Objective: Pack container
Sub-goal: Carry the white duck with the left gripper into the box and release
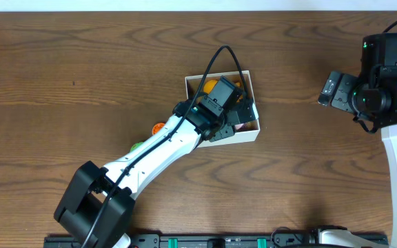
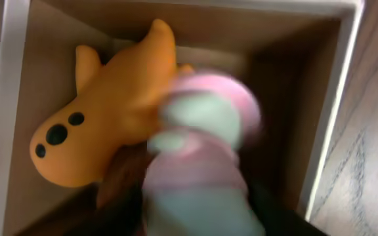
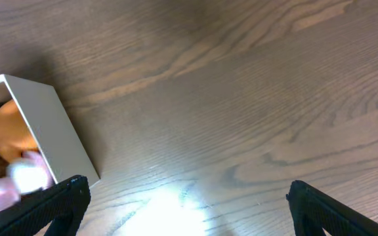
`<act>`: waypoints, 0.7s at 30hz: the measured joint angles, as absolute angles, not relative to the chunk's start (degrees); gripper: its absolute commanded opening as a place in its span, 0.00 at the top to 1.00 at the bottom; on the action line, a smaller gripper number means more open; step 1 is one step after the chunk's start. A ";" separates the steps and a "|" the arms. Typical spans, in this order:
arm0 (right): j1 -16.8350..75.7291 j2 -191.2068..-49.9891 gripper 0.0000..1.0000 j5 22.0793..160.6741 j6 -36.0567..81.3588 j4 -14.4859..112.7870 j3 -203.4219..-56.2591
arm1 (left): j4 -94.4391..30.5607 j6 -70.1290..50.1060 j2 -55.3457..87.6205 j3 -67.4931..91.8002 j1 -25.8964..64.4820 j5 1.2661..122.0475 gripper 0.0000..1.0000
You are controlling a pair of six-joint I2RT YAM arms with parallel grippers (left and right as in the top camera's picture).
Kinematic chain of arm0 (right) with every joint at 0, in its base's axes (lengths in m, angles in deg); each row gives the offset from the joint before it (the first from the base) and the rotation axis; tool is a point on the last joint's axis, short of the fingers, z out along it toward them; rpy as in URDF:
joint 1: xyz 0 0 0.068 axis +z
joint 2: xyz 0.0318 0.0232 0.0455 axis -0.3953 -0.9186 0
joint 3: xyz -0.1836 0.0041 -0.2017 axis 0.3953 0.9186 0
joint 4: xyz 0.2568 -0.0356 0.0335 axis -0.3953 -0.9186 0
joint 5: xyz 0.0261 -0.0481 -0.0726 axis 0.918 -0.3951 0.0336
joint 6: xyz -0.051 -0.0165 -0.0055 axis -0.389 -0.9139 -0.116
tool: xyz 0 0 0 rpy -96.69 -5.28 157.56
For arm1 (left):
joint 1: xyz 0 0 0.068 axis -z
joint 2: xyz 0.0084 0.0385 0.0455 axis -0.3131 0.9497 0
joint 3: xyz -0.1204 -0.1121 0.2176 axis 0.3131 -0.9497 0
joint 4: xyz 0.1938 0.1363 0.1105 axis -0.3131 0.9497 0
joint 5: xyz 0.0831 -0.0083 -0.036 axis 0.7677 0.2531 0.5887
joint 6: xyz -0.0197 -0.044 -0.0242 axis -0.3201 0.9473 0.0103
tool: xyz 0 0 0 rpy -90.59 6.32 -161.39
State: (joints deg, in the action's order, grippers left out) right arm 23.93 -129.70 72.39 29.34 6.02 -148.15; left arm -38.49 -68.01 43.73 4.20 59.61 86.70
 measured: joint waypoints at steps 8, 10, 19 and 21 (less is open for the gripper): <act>23.93 -129.70 0.01 72.39 29.34 5.54 -148.15 | -39.21 -63.90 43.62 4.20 59.61 86.70 0.36; 23.93 -129.70 0.01 72.39 29.34 5.45 -148.15 | -39.23 -63.16 43.12 4.20 59.61 86.70 0.36; 23.93 -129.70 0.01 72.39 29.34 5.45 -148.15 | -38.92 -59.64 33.00 4.20 59.61 86.75 0.36; 23.93 -129.70 0.01 72.39 29.34 5.45 -148.15 | -37.22 -58.17 30.77 4.20 59.63 87.47 0.36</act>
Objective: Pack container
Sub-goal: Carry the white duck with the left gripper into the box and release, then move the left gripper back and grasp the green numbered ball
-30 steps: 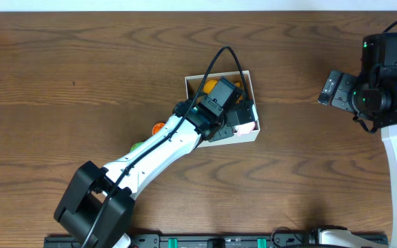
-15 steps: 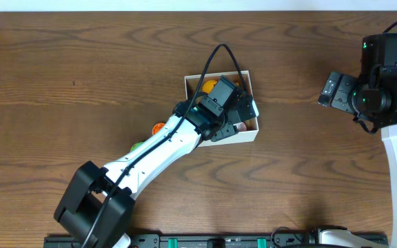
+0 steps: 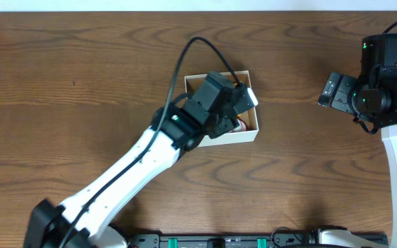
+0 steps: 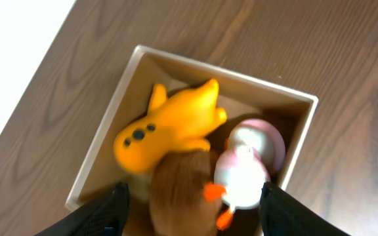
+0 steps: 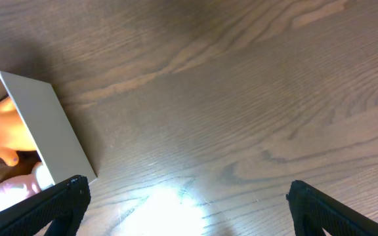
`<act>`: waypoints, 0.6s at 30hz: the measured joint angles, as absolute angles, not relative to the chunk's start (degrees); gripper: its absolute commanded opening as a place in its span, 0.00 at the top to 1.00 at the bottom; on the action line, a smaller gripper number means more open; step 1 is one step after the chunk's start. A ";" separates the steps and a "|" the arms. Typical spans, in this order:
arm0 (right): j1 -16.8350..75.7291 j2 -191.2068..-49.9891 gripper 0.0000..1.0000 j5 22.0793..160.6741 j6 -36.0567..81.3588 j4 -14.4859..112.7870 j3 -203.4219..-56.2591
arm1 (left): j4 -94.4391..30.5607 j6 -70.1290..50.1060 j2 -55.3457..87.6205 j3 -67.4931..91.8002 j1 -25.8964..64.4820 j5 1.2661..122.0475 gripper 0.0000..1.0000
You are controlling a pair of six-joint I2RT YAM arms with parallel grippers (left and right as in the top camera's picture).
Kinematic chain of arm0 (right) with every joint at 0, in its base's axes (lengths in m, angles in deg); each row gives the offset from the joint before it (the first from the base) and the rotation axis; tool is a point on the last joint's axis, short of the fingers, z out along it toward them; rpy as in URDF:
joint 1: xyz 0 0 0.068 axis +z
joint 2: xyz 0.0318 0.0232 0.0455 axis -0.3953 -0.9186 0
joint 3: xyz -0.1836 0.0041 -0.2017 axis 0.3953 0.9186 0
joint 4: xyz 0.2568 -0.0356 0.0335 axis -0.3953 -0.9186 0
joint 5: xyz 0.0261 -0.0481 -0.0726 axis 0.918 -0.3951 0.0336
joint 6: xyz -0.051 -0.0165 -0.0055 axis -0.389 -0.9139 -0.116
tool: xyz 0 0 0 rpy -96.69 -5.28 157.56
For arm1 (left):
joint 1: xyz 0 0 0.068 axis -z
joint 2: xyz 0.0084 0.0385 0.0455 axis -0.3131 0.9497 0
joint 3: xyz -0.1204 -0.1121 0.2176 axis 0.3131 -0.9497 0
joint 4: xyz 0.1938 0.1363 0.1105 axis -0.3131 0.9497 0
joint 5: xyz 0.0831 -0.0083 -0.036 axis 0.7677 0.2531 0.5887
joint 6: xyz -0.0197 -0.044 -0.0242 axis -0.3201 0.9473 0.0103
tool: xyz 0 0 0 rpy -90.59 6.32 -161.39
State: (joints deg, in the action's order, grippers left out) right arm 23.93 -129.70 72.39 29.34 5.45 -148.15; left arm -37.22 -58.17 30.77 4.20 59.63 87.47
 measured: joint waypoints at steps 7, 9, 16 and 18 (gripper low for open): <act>23.93 -129.70 0.01 72.39 29.34 5.38 -148.10 | -22.97 -45.23 27.40 4.20 57.60 96.63 0.39; 23.93 -129.70 0.01 72.39 29.34 5.25 -148.10 | -17.72 -39.81 27.56 4.20 54.71 98.20 0.40; 23.93 -129.70 0.01 72.39 29.34 5.03 -148.08 | -9.63 -28.01 28.85 4.18 41.97 99.93 0.28; 23.93 -129.70 0.01 72.39 29.34 5.03 -148.08 | -10.51 -27.16 29.81 4.18 38.78 99.19 0.28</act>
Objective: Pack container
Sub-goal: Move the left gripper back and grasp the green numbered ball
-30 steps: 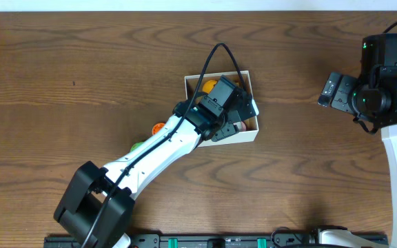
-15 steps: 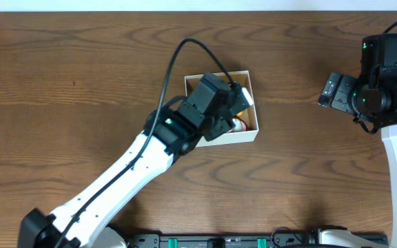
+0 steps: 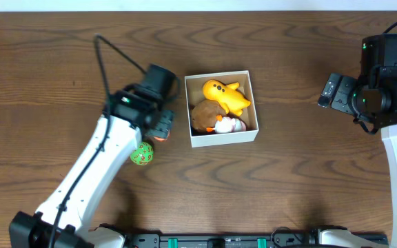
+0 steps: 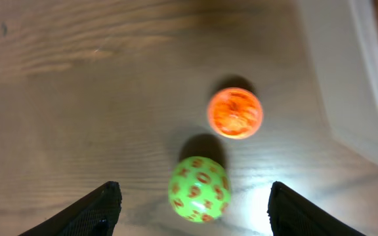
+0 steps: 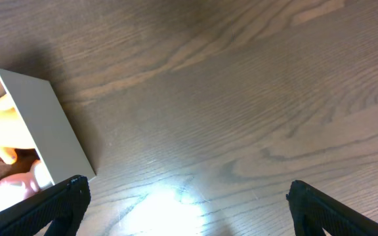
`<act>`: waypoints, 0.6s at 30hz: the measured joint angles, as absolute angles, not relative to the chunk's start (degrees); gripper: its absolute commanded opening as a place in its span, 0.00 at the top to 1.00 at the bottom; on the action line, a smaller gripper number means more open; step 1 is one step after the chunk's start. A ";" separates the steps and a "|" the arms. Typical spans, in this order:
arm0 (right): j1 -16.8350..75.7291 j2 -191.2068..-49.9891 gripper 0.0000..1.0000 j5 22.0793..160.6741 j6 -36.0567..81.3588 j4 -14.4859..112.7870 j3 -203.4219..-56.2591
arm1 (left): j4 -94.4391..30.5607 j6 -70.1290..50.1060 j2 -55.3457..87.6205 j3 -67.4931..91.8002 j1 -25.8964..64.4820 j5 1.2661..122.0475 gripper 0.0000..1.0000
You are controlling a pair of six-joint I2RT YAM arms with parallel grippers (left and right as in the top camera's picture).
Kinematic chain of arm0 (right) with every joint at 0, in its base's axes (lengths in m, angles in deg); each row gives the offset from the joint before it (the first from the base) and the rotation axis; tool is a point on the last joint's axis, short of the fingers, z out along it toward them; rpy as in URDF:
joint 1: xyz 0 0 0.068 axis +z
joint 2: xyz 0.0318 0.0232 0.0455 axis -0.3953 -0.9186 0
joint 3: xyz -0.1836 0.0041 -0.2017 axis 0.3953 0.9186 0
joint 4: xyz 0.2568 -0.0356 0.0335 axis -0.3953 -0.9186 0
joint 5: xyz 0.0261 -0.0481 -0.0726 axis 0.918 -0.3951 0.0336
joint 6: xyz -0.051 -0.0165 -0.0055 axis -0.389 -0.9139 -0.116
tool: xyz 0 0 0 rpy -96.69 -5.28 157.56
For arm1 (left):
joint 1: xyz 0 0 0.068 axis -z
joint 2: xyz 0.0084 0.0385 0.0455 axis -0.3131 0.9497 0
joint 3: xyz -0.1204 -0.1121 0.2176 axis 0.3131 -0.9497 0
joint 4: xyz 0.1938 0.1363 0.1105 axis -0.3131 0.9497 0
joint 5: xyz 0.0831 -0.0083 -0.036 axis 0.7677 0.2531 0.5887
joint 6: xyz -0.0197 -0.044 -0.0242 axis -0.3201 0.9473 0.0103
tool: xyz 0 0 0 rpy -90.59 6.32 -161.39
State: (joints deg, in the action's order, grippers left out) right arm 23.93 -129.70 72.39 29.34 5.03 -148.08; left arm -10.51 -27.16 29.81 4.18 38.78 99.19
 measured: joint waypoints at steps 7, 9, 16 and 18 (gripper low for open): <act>23.93 -129.70 0.01 72.39 29.34 4.79 -148.08 | -13.83 -26.79 36.43 4.18 32.57 94.05 0.35; 23.93 -129.70 0.01 72.39 29.34 4.20 -148.08 | -10.31 -24.71 38.31 4.11 31.67 93.09 0.39; 23.93 -129.70 0.01 72.39 29.34 3.55 -148.08 | -2.66 -20.01 39.64 3.91 30.28 91.97 0.39; 23.93 -129.70 0.01 72.39 29.34 3.55 -148.08 | -1.85 -19.38 39.64 3.85 30.30 91.71 0.39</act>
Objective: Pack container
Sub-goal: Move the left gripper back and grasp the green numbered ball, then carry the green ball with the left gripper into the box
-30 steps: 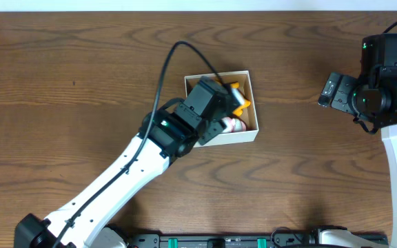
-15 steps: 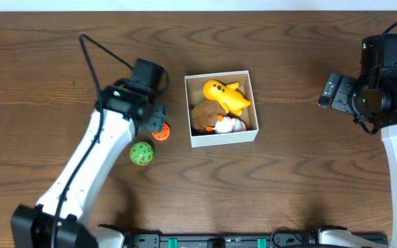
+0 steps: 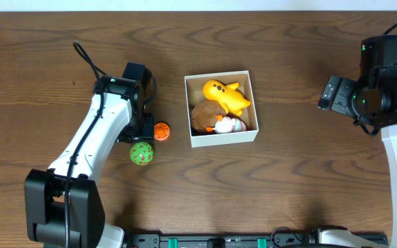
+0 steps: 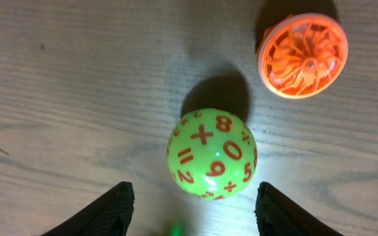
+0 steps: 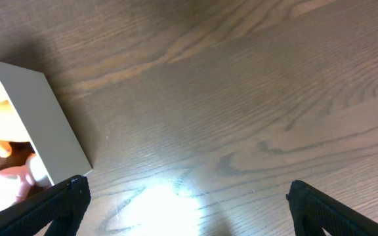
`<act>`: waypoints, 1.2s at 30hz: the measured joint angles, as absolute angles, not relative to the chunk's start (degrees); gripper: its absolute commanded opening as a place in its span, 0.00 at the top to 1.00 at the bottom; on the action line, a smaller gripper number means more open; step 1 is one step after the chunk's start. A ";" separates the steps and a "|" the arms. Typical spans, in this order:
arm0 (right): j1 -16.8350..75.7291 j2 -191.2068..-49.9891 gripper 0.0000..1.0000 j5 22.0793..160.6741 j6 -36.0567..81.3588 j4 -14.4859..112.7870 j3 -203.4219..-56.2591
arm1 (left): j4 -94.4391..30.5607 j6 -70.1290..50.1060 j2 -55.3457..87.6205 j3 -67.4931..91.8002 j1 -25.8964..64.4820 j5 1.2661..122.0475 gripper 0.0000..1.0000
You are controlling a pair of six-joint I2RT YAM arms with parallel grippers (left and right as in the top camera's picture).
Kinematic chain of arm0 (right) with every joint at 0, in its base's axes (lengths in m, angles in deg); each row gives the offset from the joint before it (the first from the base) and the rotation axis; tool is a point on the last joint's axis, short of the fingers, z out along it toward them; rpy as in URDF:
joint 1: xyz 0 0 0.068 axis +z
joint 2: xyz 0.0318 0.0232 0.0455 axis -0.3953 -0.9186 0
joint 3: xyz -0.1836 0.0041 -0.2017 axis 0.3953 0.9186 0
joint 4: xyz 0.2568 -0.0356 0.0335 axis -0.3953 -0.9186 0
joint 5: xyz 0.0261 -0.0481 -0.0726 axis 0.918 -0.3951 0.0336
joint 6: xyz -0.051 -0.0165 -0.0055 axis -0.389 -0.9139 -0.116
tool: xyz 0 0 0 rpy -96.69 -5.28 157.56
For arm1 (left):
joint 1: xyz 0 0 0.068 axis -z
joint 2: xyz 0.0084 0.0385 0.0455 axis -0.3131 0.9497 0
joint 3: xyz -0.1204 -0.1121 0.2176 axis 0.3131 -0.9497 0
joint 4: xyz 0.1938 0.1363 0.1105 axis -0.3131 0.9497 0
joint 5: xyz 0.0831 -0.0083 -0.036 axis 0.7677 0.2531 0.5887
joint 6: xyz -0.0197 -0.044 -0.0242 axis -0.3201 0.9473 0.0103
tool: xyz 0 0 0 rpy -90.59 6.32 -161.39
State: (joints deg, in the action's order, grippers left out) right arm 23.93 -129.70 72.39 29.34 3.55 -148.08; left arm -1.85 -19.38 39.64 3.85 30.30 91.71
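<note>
The white box (image 3: 221,141) holds a yellow-orange duck toy (image 3: 225,94), a brown toy (image 3: 203,115) and a pink-white toy (image 3: 230,125). To the box's left on the table lie a green ball with orange numbers (image 4: 212,153) (image 3: 141,153) and an orange disc toy (image 4: 302,46) (image 3: 160,131). My left gripper (image 4: 192,213) hangs open just above the green ball, its fingers on either side of it. My right gripper (image 5: 186,210) is open over bare wood, far right of the box (image 5: 41,128).
Dark wood table (image 3: 309,179) all round. The box stands at mid-table, with the two loose toys close to its left wall. The right arm's base (image 3: 384,76) is at the far right edge.
My left gripper has come down and nearer to the green ball, which now fills more of the wrist view. The orange disc sits further to the upper right. The right arm is unchanged.
My left gripper was down in the box with the pink-white toy. Then it stood open above the box, the toy left inside. Then it was over the two loose toys left of the box, and now it is low over the green ball.
</note>
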 measured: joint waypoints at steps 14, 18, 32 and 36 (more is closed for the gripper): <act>23.93 -129.70 0.01 72.42 29.34 3.33 -148.08 | -10.95 -18.81 39.62 -8.46 30.45 86.20 0.29; 23.93 -129.70 0.01 72.42 29.34 3.33 -148.08 | -11.86 -18.81 39.62 -8.68 30.45 85.07 0.29; 23.93 -129.70 0.01 72.39 29.34 3.33 -148.08 | -17.81 -18.26 39.54 -15.30 30.06 84.10 0.45; 23.93 -129.70 0.01 72.39 29.34 3.33 -148.08 | -17.00 -18.37 39.51 -14.75 30.04 84.08 0.48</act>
State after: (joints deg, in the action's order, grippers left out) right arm 23.93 -129.70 72.39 29.34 3.33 -148.08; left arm -17.00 -18.37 39.51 -14.75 30.04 84.08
